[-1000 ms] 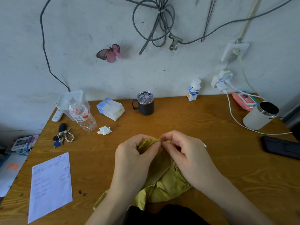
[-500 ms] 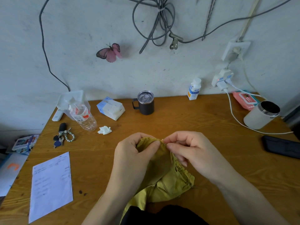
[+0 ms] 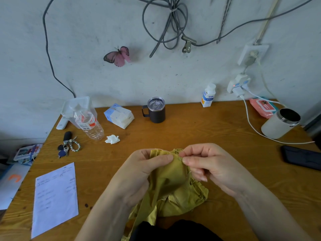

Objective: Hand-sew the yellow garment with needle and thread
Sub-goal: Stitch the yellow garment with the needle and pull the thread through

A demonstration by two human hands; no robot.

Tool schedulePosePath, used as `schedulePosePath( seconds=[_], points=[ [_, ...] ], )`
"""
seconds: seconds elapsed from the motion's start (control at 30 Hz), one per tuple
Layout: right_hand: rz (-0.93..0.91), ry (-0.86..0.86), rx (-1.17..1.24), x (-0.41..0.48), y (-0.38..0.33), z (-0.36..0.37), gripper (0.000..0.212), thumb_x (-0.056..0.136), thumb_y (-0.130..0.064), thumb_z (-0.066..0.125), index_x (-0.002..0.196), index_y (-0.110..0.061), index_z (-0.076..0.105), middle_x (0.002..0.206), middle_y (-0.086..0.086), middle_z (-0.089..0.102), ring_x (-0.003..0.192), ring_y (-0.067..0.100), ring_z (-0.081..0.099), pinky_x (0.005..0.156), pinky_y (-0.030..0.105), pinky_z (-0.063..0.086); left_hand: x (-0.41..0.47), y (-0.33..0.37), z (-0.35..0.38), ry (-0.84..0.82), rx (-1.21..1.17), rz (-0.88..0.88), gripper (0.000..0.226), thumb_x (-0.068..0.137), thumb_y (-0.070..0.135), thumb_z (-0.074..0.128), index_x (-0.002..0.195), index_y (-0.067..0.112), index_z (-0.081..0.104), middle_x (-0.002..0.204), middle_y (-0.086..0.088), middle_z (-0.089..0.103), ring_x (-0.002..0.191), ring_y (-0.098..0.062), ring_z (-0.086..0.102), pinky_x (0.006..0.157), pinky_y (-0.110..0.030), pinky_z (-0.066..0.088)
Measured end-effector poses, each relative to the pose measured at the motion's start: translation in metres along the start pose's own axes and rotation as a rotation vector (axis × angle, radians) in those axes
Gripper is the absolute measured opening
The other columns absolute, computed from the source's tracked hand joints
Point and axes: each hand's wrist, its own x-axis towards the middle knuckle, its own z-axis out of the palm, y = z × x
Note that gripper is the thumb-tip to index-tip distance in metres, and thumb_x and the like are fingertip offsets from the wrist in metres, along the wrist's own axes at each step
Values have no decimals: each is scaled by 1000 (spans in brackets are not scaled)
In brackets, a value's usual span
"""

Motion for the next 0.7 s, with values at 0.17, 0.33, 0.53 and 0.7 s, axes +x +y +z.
schedulePosePath(
  seconds=[0.17,0.33,0.53,0.7],
  points=[
    [-35,10,0,-1,4,1,16,84,-11,60,75,-18,71,47,-6,46,40,6,39,45,17,37,2,-2,0,-12,-53,-57,30,56,13,78,82,-2,76,88,-24,73,77,-30,72,73,-38,61],
    [-95,81,-116,0,9,5,20,90,-7,54,74,-14,63,48,-6,48,42,6,41,47,17,39,2,-6,4,-32,-79,-65,25,62,10,75,83,-2,76,87,-22,74,76,-29,73,65,-33,59],
    [-205,138,-143,4,17,6,15,79,-29,64,80,-14,60,52,-2,55,47,11,50,51,19,44,4,-12,1,-71,-124,-42,26,67,11,75,88,-5,74,88,-25,72,79,-31,72,71,-35,59],
    [-209,73,-96,9,22,5,11,81,-28,61,85,-18,59,55,-3,54,50,11,51,52,20,46,4,-15,2,-94,-118,-6,18,72,10,71,81,-5,74,78,-22,72,71,-27,72,67,-32,58]
  ],
)
